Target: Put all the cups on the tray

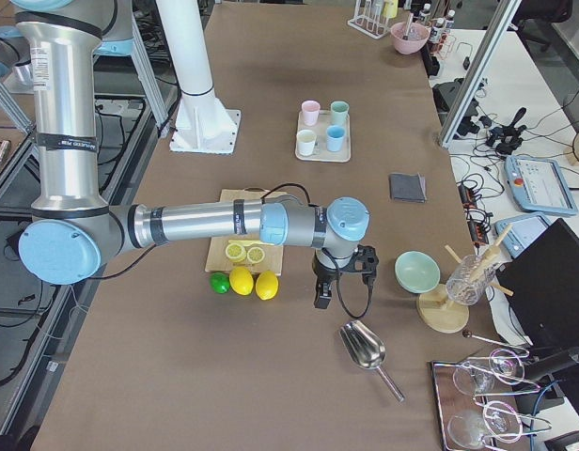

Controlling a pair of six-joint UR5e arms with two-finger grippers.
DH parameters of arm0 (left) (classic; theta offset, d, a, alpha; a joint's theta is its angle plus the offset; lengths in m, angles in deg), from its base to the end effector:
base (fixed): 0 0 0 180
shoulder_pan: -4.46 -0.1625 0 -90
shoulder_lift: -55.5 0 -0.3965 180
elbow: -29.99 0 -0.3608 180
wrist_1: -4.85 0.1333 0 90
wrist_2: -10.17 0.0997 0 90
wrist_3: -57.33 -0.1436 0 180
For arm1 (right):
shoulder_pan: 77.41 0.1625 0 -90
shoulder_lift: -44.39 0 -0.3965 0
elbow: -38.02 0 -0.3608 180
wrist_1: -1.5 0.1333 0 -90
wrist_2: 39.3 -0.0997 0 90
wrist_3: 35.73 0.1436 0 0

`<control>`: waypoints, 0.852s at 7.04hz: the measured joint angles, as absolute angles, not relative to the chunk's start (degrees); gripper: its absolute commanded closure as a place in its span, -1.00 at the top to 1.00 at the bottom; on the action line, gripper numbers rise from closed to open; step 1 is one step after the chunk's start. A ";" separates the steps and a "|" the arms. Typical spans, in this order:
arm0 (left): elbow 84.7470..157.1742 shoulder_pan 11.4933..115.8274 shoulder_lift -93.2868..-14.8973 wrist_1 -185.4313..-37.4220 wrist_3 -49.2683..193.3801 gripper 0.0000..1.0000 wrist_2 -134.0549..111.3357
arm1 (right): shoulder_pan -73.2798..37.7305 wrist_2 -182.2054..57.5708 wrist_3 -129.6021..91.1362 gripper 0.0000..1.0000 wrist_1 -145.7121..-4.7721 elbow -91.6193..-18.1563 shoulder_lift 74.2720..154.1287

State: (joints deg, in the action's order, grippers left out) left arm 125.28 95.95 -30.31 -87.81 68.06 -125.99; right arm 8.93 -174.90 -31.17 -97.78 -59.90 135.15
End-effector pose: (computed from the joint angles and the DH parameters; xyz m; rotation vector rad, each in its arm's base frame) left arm -0.0411 -0.4369 0.6437 -0.0030 0.8088 -0.1751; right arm 0.0020 -0.4497 0.6181 -0.0920 -0.7912 0.0296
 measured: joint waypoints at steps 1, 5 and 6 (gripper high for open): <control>125.66 95.66 -30.39 -87.85 68.24 0.98 -127.71 | 11.73 -176.06 -31.39 1.00 -97.74 -60.53 135.82; 125.54 91.06 -30.77 -87.87 68.31 0.98 -125.65 | 15.03 -173.10 -31.46 1.00 -97.71 -65.26 140.96; 125.53 90.69 -30.61 -87.87 68.31 0.98 -125.18 | 15.03 -172.96 -31.44 1.00 -97.72 -65.38 141.22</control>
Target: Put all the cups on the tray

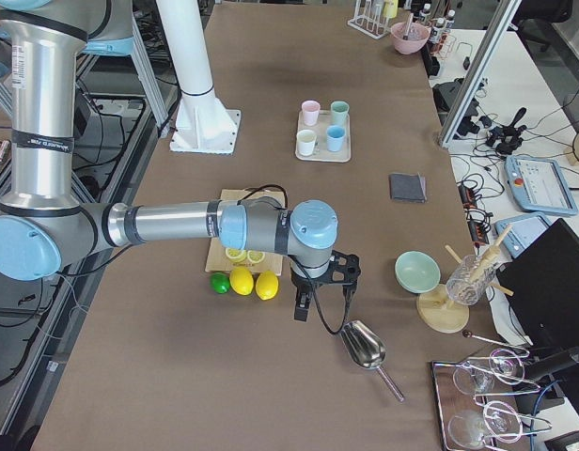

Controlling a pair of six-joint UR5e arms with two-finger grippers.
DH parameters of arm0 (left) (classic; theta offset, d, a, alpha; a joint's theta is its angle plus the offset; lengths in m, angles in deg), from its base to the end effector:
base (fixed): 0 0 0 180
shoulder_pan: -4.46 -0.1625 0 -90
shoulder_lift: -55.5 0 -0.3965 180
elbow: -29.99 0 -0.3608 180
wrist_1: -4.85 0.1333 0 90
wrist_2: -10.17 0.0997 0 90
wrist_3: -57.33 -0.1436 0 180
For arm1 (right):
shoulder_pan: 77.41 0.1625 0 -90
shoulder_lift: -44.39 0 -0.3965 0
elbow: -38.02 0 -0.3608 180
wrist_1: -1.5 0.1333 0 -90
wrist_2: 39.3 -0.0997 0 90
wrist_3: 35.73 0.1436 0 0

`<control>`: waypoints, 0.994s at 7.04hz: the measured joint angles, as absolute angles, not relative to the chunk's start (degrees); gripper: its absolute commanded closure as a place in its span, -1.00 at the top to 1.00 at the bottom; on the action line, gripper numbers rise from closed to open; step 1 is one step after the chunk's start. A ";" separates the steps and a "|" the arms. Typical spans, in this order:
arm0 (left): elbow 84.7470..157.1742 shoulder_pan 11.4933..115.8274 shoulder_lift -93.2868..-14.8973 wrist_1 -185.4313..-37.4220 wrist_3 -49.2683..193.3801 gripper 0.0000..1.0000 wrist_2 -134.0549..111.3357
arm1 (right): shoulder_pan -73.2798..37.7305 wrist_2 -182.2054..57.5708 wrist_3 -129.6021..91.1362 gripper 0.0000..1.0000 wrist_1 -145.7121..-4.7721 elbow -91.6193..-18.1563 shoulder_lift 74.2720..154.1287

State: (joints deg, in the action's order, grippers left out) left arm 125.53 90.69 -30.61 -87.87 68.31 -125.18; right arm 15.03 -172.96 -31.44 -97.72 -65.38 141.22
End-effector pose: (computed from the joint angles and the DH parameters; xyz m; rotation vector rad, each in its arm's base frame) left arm -0.0021 -0.4419 0.6407 -0.0299 0.7941 -0.0890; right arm 0.0514 -0.4042 0.6233 -0.0563 -0.7616 0.1293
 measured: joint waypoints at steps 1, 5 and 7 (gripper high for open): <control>125.54 90.56 -30.51 -87.87 68.31 0.98 -125.05 | 15.01 -172.93 -31.43 1.00 -97.72 -65.43 141.35; 125.79 92.10 -29.59 -87.95 68.13 0.98 -124.88 | 14.68 -173.03 -31.43 1.00 -97.65 -65.51 141.42; 127.05 94.55 -28.76 -88.05 67.69 0.98 -124.83 | 14.58 -173.06 -31.43 1.00 -97.64 -65.51 141.41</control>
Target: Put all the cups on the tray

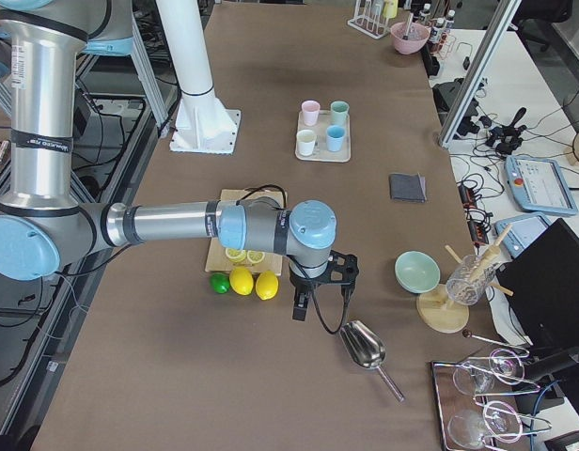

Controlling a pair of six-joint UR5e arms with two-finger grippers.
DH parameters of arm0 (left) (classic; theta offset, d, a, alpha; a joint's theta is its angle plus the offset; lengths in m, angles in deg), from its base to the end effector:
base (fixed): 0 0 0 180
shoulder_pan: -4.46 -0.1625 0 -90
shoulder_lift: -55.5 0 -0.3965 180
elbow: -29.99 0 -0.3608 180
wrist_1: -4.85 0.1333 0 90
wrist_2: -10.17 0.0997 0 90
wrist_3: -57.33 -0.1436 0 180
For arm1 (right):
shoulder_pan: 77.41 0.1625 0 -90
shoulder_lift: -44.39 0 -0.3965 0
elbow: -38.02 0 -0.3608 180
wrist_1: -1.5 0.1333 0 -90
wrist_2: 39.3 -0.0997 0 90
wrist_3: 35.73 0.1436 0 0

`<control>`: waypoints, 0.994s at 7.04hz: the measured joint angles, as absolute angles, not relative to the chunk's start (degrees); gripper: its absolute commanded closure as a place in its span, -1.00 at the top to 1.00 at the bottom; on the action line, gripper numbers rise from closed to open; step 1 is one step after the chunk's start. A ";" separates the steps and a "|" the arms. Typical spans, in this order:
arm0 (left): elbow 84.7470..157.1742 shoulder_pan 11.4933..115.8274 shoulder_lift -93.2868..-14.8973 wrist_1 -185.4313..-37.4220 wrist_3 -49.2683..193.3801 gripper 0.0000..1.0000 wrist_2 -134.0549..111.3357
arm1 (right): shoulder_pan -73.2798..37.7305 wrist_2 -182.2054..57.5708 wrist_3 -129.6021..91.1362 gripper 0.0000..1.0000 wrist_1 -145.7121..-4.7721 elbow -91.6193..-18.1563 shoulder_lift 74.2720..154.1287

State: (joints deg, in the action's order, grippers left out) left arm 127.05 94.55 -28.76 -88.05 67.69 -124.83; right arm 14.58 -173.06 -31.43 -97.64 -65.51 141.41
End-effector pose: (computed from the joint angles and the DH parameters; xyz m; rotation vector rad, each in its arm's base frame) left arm -0.0324 -0.4279 0.6426 -0.0007 0.7888 -0.1439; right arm 0.0480 -0.4034 0.6233 -0.0591 -0.7631 0.1219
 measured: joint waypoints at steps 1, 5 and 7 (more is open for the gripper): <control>127.32 94.95 -28.69 -88.05 67.64 0.98 -124.83 | 14.52 -173.07 -31.43 1.00 -97.64 -65.52 141.37; 127.56 95.16 -28.65 -88.05 67.61 0.97 -124.83 | 14.36 -173.14 -31.43 1.00 -97.64 -65.52 141.34; 127.71 95.17 -28.64 -88.05 67.61 0.97 -124.83 | 14.32 -173.15 -31.43 1.00 -97.64 -65.51 141.34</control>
